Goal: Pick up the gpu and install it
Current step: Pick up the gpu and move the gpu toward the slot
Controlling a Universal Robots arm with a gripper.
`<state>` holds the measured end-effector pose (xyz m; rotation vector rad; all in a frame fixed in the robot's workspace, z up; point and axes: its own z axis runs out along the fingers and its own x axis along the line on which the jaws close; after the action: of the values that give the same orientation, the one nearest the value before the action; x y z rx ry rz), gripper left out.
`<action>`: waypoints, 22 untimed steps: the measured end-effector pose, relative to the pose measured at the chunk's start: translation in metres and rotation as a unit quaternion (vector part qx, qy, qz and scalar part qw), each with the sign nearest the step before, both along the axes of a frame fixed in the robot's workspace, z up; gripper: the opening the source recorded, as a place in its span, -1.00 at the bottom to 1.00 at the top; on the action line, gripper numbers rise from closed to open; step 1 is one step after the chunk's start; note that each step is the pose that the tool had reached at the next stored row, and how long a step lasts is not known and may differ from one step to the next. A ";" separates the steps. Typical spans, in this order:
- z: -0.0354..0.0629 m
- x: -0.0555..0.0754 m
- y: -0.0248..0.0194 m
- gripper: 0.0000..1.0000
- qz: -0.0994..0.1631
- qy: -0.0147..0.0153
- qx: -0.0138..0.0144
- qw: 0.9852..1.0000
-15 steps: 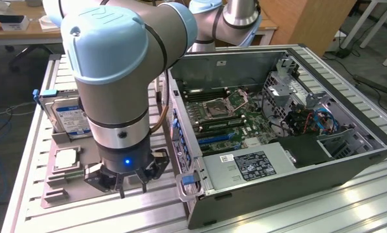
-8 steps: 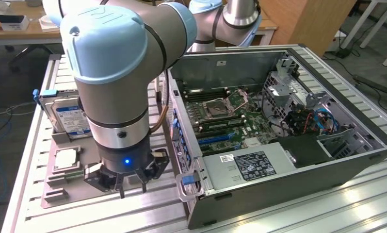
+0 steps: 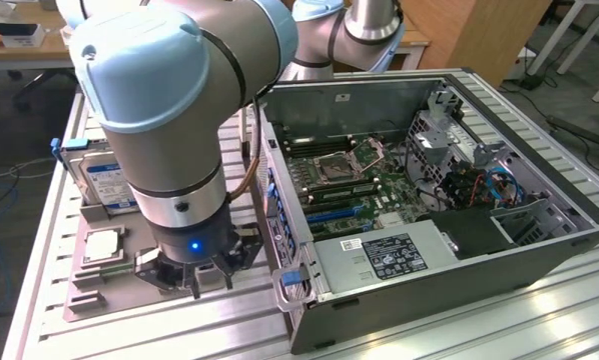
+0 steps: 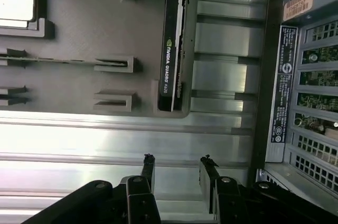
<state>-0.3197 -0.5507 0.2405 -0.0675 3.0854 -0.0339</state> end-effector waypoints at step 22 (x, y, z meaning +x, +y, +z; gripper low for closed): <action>-0.0023 -0.011 0.0410 -0.06 0.000 -0.009 0.000 1.000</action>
<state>-0.3306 -0.5097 0.2382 -0.0668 3.0670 -0.0351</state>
